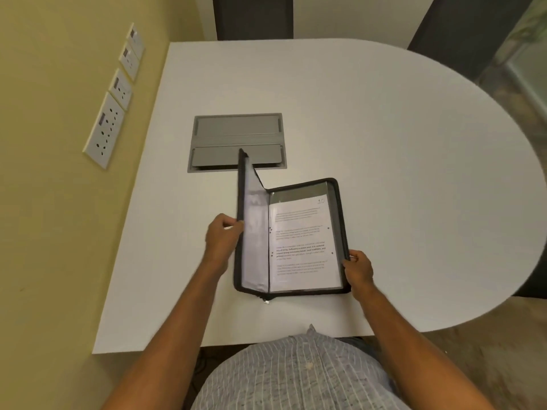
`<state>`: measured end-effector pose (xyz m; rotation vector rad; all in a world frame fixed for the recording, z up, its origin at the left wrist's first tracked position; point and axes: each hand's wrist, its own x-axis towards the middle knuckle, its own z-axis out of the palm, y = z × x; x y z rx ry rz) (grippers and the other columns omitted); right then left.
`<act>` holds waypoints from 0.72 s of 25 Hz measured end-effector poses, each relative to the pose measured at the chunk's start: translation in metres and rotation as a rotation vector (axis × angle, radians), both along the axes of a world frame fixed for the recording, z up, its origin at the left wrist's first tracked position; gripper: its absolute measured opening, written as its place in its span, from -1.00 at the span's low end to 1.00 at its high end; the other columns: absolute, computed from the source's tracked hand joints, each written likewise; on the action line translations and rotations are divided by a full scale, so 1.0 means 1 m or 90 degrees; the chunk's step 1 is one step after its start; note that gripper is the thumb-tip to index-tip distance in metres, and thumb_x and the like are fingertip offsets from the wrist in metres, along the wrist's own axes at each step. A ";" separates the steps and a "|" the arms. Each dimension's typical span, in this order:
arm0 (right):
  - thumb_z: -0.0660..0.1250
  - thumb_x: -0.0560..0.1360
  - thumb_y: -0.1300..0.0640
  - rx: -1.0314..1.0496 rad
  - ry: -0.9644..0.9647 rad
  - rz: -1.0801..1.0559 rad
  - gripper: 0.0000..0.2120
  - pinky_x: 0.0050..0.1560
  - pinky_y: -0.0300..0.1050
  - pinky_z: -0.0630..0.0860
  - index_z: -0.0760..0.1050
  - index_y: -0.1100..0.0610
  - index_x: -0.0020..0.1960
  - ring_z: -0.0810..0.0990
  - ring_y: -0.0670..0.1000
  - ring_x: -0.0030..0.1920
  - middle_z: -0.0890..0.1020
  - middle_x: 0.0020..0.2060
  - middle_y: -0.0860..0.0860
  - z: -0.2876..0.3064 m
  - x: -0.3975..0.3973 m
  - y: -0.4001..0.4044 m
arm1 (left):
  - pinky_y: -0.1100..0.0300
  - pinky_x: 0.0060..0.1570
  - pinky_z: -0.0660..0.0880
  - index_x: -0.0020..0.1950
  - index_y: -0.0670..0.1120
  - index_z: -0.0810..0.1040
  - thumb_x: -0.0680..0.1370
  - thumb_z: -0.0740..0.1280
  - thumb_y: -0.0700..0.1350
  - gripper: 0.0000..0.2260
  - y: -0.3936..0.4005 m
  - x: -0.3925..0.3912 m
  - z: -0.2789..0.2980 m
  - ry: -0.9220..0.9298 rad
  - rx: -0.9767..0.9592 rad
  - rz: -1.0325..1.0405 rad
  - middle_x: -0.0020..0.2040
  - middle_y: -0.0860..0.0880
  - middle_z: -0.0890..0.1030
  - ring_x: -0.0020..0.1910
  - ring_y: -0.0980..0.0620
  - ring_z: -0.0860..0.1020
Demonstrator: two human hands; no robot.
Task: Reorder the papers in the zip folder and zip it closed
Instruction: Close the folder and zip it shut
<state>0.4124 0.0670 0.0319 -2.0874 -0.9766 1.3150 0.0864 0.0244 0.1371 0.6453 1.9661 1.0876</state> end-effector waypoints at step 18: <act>0.31 0.65 0.06 -0.050 0.281 0.158 -0.78 0.08 -0.09 0.56 0.58 0.00 0.27 0.62 -0.01 0.20 0.68 0.16 -0.03 0.042 -0.005 -0.025 | -0.03 0.06 0.55 0.32 -0.04 0.33 0.45 0.50 0.02 -0.46 0.070 0.184 -0.028 0.264 -0.192 -0.321 0.28 -0.07 0.39 0.23 -0.14 0.44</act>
